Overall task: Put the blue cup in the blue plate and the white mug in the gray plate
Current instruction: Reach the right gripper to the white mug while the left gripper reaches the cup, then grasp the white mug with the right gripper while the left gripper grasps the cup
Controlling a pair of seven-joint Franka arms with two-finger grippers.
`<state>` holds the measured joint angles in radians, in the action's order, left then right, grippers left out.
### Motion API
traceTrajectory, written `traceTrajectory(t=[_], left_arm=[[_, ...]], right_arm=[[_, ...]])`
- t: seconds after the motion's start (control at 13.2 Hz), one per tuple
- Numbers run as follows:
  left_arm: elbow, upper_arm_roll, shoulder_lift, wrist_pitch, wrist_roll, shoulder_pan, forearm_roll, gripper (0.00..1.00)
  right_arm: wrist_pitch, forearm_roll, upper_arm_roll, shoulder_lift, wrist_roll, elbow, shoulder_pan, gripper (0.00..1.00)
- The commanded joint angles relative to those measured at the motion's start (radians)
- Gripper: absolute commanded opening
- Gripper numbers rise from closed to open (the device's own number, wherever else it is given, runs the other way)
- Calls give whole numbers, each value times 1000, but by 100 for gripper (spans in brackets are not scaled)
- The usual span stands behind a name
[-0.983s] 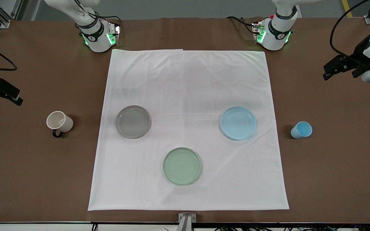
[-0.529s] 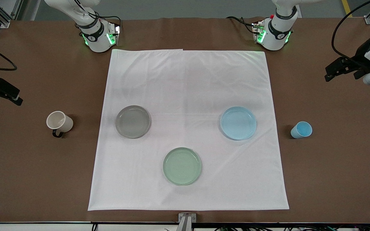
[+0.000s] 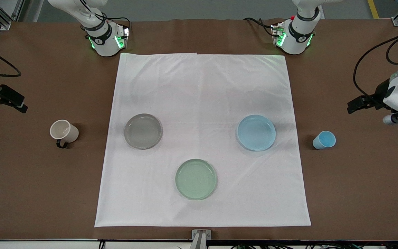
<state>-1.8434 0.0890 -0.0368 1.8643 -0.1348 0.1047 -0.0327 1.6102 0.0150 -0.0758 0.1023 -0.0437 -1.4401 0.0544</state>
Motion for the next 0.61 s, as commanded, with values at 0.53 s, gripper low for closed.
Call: traceTrajectory(t=[0.53], left_arm=[[-208,5,-279,535,14,93,-15,86]], right_arm=[[414,-4,5,237,174,-324,-119,100]])
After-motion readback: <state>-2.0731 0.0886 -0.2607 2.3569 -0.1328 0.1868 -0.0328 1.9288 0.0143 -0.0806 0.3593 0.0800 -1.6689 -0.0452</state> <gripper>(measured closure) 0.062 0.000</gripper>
